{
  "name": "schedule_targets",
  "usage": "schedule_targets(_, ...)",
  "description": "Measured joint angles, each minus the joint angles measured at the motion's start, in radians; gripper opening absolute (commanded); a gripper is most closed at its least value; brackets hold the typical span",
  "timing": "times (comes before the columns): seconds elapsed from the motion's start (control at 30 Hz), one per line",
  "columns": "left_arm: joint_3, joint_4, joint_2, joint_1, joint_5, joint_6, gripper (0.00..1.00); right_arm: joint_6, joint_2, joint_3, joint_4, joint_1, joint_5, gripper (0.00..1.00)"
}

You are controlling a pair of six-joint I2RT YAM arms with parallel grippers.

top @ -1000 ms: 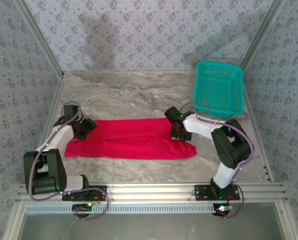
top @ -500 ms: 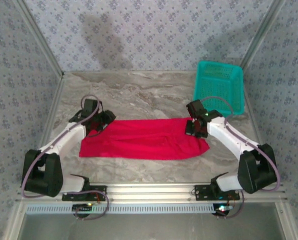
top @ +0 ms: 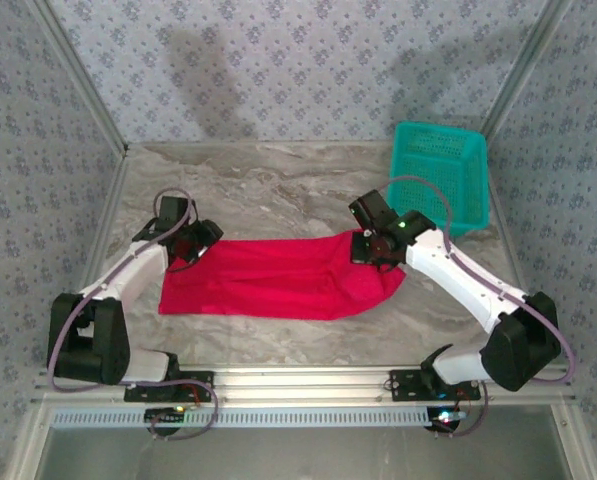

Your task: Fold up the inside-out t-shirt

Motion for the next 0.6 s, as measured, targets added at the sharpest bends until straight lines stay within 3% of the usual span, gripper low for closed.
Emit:
schedule_targets(0.3, -0.032, -0.018, -0.010, 0.243, 0.114, 0.032, 0.53, 0.041, 0.058, 0.211, 0.009, 0.171, 0.005, 0.00)
schedule_targets(0.6, -0.050, -0.060, -0.084, 0.416, 0.207, 0.041, 0.53, 0.048, 0.351, 0.458, 0.036, 0.340, -0.001, 0.00)
